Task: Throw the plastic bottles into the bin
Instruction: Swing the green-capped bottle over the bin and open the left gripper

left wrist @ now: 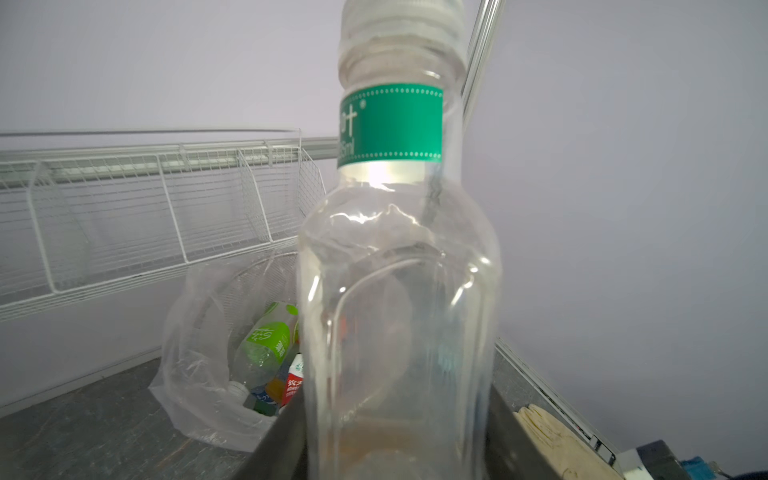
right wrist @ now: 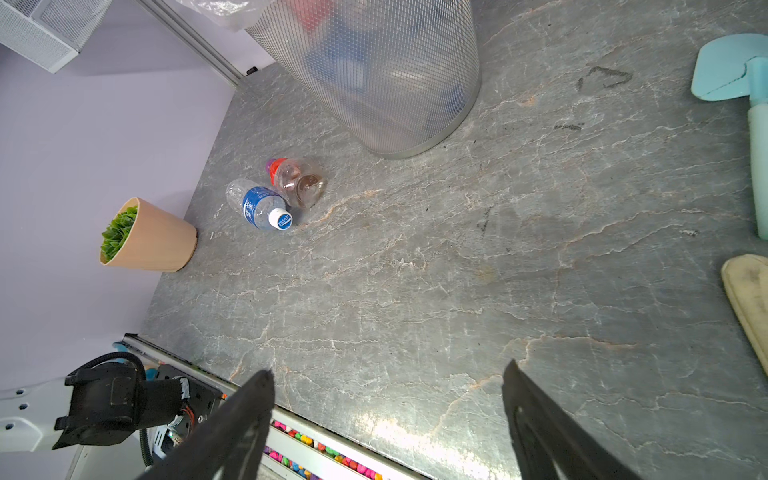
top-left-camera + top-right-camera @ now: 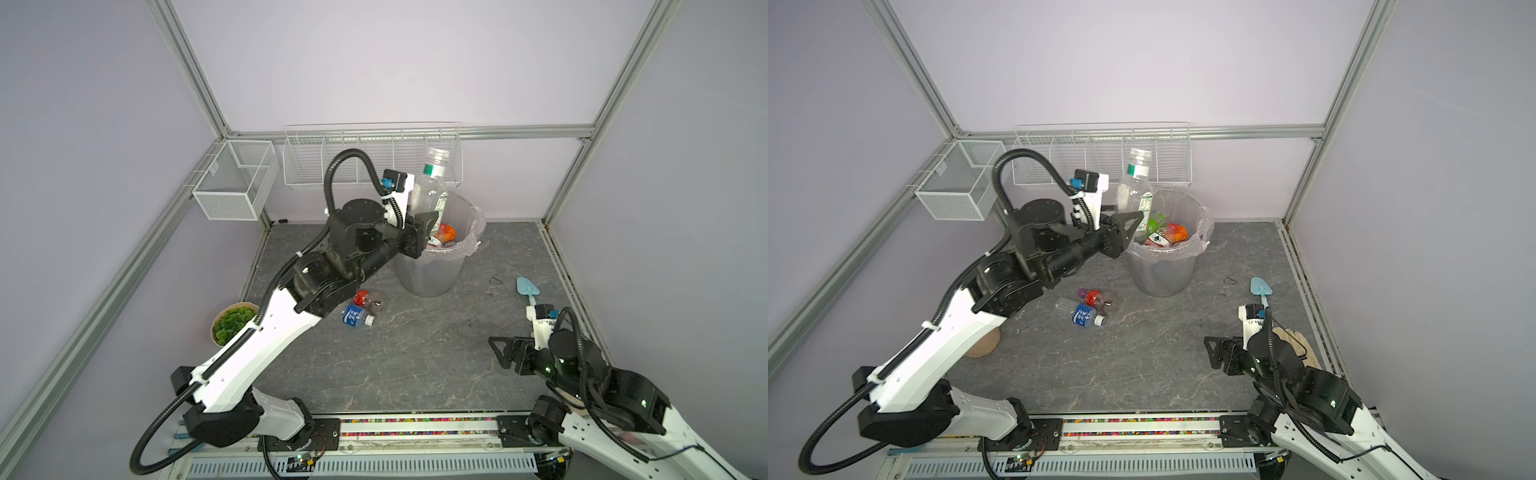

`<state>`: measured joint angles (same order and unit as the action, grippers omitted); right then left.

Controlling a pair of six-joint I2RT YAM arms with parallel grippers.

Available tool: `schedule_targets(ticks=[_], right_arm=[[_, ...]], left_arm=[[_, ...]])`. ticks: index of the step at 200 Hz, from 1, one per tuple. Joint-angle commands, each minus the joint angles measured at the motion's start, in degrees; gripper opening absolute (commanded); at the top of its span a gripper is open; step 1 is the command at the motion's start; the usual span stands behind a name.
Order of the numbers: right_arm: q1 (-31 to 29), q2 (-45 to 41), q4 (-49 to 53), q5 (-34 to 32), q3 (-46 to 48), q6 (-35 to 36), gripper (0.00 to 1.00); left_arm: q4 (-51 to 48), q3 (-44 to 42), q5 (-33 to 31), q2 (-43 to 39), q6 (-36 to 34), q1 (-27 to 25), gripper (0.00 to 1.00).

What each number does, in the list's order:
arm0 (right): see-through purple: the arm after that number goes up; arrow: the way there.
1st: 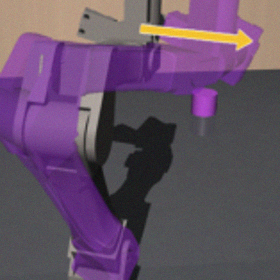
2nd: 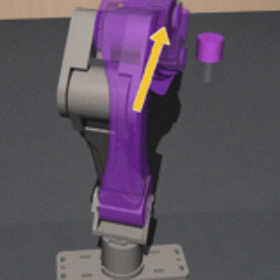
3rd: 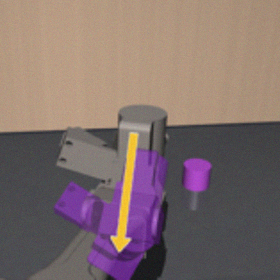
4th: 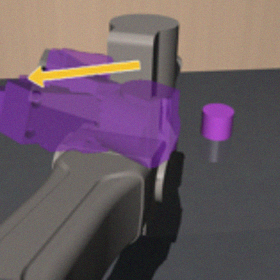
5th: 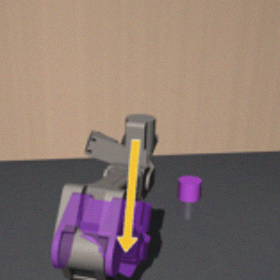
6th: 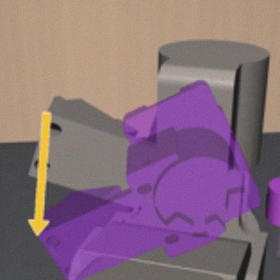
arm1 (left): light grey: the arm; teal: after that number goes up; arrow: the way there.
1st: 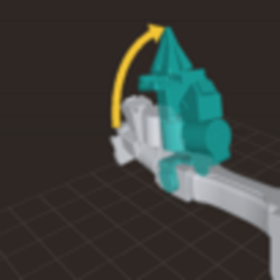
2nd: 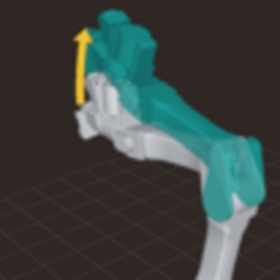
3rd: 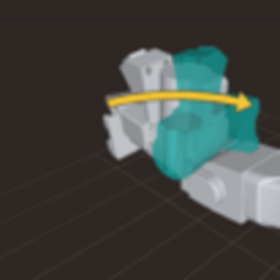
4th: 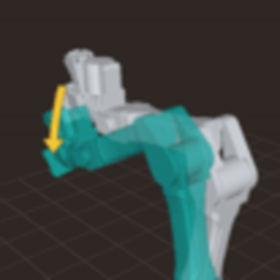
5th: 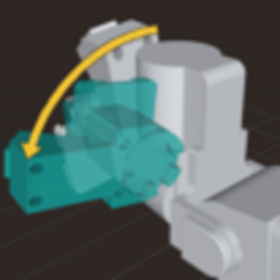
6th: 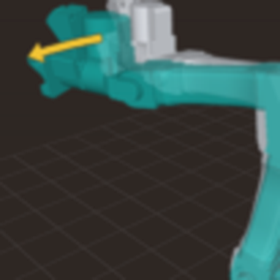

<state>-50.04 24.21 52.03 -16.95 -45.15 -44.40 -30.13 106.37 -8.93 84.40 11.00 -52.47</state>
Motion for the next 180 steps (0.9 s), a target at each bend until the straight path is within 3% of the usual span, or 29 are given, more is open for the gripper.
schedule_targets(ticks=[1,6,15,21,43,53,61,74,94,108,145,180], right_arm=[[-0.39,-1.30,1.18,0.49,-1.72,-1.14,0.88],[-0.35,-1.52,1.36,0.59,-1.87,-1.21,0.89],[-0.32,-1.91,1.78,0.79,-2.23,-1.31,0.89],[-0.33,-2.21,2.25,0.93,-2.55,-1.32,0.89],[-0.39,-4.02,6.00,0.53,-4.09,-1.49,0.89],[-0.34,-5.29,7.53,-0.19,-4.33,-1.73,0.89],[-0.33,-6.49,8.24,-0.81,-4.16,-2.12,0.89],[-0.35,-8.15,8.52,-1.20,-3.54,-2.69,0.89],[-0.29,-9.28,7.83,-0.93,-2.68,-3.10,0.89],[-0.33,-8.76,7.95,-0.59,-2.71,-3.07,0.89],[-0.37,-7.38,7.50,0.07,-2.36,-2.80,0.89],[-0.32,-6.08,6.32,0.21,-1.92,-2.79,0.89]], left_arm=[[-3.84,4.82,7.49,8.48,3.71,3.83,0.36],[-6.33,6.80,7.88,11.16,4.24,4.63,0.42],[-12.56,12.34,7.70,16.74,4.97,5.93,0.75],[-17.93,17.10,7.50,20.86,5.03,6.66,0.86],[-42.62,46.65,4.24,34.48,5.13,7.11,0.97],[-46.72,56.11,2.72,36.34,4.93,6.32,0.99],[-46.33,58.35,2.17,35.06,4.82,5.64,0.99],[-40.53,52.07,2.99,28.74,4.82,4.77,0.99],[-22.31,28.12,2.00,13.88,4.85,2.79,0.99],[-14.18,17.37,1.78,5.85,6.15,2.77,0.99],[-16.54,12.43,-1.52,-2.16,6.23,2.77,0.99],[-13.19,0.35,-5.34,-13.21,7.07,2.81,0.99]])
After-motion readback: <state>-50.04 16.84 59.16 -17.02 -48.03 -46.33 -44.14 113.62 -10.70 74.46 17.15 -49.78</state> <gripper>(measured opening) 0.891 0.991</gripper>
